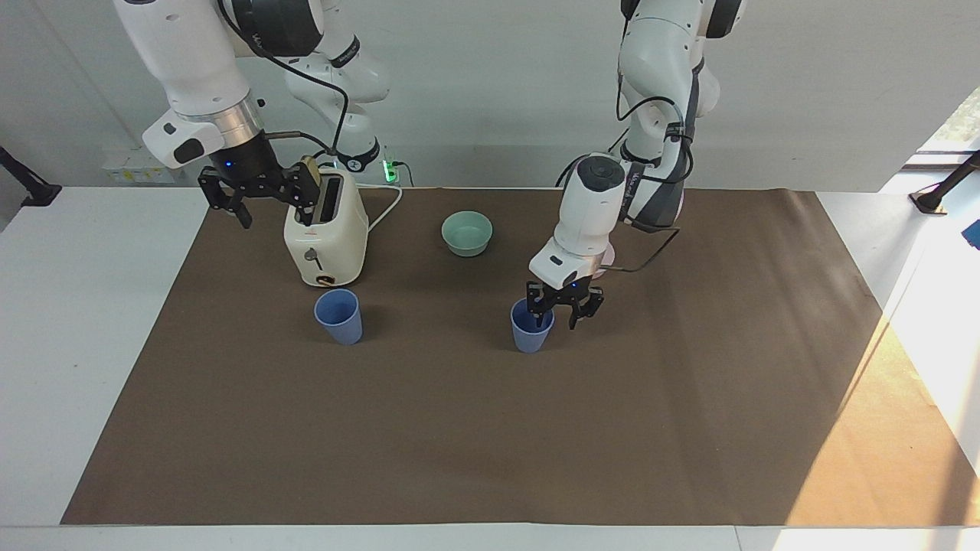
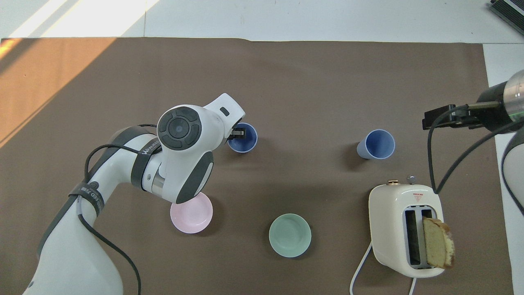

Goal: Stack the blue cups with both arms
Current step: 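Carry the blue cup with the left gripper toward the table center, then release the cup and withdraw the left gripper while the right gripper reaches the cup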

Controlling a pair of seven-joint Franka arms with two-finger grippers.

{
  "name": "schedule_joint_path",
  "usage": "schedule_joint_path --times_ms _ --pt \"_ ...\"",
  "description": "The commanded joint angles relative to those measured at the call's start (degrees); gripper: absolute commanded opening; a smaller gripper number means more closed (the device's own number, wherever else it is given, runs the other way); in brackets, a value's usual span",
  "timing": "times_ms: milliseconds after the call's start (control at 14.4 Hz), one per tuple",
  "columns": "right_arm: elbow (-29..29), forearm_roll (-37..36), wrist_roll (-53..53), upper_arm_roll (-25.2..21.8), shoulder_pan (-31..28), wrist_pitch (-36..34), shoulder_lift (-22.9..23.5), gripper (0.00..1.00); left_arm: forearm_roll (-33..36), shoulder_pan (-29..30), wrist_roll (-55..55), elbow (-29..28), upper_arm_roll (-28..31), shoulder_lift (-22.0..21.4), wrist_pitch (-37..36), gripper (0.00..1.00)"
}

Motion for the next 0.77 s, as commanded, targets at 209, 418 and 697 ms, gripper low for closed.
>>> schedule_joint_path --times_ms 209,418,697 --pt "-10.1 0.6 0.5 0.1 -2.0 8.7 -2.0 1.0 0.0 8.8 3.2 -0.8 0.1 -8.5 -9.9 1.0" --pt "-14.1 0.5 0.3 0.1 -2.1 12.9 -0.2 1.0 0.1 14.7 11.5 -0.8 0.1 -13.2 -16.8 1.0" --pt "-17.2 -0.2 1.0 0.0 -2.1 15.8 4.1 1.0 0.2 23.1 24.2 0.4 0.2 -16.5 -20.5 1.0"
